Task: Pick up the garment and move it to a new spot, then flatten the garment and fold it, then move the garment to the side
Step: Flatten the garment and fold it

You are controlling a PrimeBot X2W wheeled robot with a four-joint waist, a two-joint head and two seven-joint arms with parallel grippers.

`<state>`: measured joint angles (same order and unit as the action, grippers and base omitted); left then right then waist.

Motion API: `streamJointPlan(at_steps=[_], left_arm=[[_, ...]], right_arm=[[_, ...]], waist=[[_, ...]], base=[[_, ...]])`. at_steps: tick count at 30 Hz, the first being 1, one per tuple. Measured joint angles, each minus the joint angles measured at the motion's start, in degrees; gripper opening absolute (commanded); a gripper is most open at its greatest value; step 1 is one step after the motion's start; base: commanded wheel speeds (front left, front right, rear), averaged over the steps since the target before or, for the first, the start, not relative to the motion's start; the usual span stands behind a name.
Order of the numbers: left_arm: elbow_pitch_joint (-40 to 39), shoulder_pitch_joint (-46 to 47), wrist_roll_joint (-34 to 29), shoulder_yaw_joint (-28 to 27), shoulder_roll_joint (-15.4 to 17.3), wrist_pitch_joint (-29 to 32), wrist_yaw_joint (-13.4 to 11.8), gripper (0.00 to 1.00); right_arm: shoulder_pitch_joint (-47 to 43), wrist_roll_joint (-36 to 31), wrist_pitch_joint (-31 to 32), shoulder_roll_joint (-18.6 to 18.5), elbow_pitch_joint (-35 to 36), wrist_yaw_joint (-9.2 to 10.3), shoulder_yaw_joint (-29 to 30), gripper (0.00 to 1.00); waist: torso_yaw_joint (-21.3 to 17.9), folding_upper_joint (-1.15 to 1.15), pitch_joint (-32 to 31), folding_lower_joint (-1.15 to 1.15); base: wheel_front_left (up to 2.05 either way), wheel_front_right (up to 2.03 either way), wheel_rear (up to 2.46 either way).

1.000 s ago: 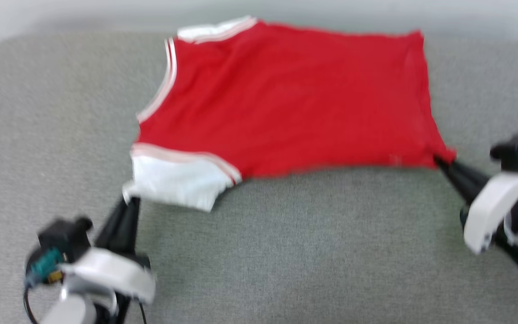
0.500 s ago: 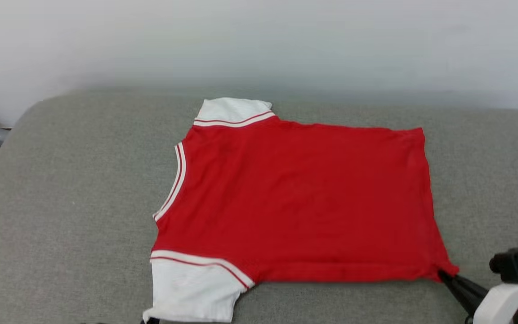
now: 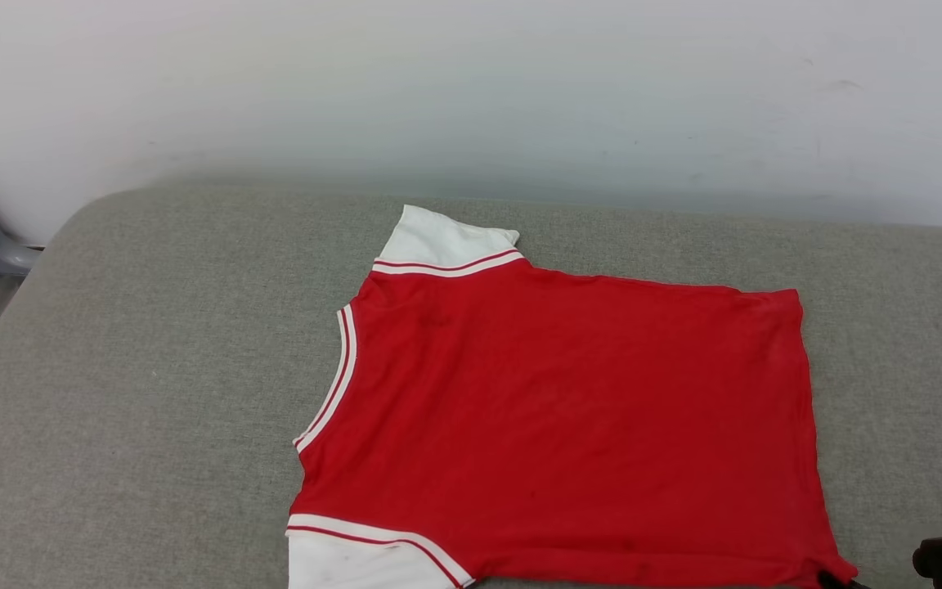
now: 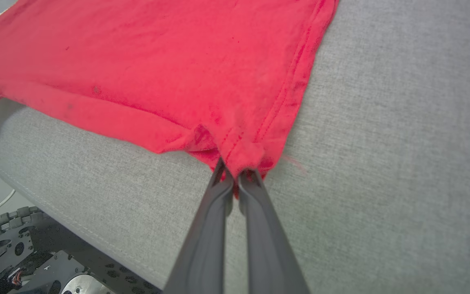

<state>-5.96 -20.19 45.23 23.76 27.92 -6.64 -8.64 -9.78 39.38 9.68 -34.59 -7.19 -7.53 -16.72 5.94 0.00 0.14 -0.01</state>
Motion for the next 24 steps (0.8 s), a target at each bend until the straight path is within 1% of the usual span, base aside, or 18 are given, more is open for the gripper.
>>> streamJointPlan(at_steps=[4, 7, 11, 17, 24], left_arm=[[0.8, 3.3, -1.2, -0.4, 0.5, -0.6, 0.6, 0.0], [1.5, 6.5, -1.9, -0.2, 0.9, -0.5, 2.0, 0.0], [2.4, 12.1, -3.4, -0.4, 2.0, -0.2, 3.2, 0.0], [4.7, 23.0, -5.1, -0.1, 3.0, 2.1, 6.5, 0.0], [10.7, 36.3, -6.7, 0.5, 3.5, 4.6, 10.5, 0.0]], right_arm=[[0.2, -1.3, 1.0, 1.9, 1.7, 0.0, 1.7, 0.0], [1.0, -2.2, 1.6, 2.6, 3.0, 0.0, 2.9, 0.0], [3.5, -2.7, 2.8, 3.2, 4.7, 0.01, 4.5, 0.0], [8.0, -3.1, 4.5, 4.1, 6.2, 0.01, 5.3, 0.0], [13.9, -2.7, 5.3, 4.2, 5.6, 0.01, 5.3, 0.0]], waist=[[-0.1, 0.0, 0.0, 0.0], [-0.4, 0.0, 0.3, 0.01], [-1.0, 0.0, 1.1, 0.01], [-2.0, 0.0, 4.1, 0.01], [-3.5, 0.0, 9.3, 0.02]], base=[[0.0, 0.0, 0.0], [0.0, 0.0, 0.0], [0.0, 0.0, 0.0], [0.0, 0.0, 0.0], [0.0, 0.0, 0.0]])
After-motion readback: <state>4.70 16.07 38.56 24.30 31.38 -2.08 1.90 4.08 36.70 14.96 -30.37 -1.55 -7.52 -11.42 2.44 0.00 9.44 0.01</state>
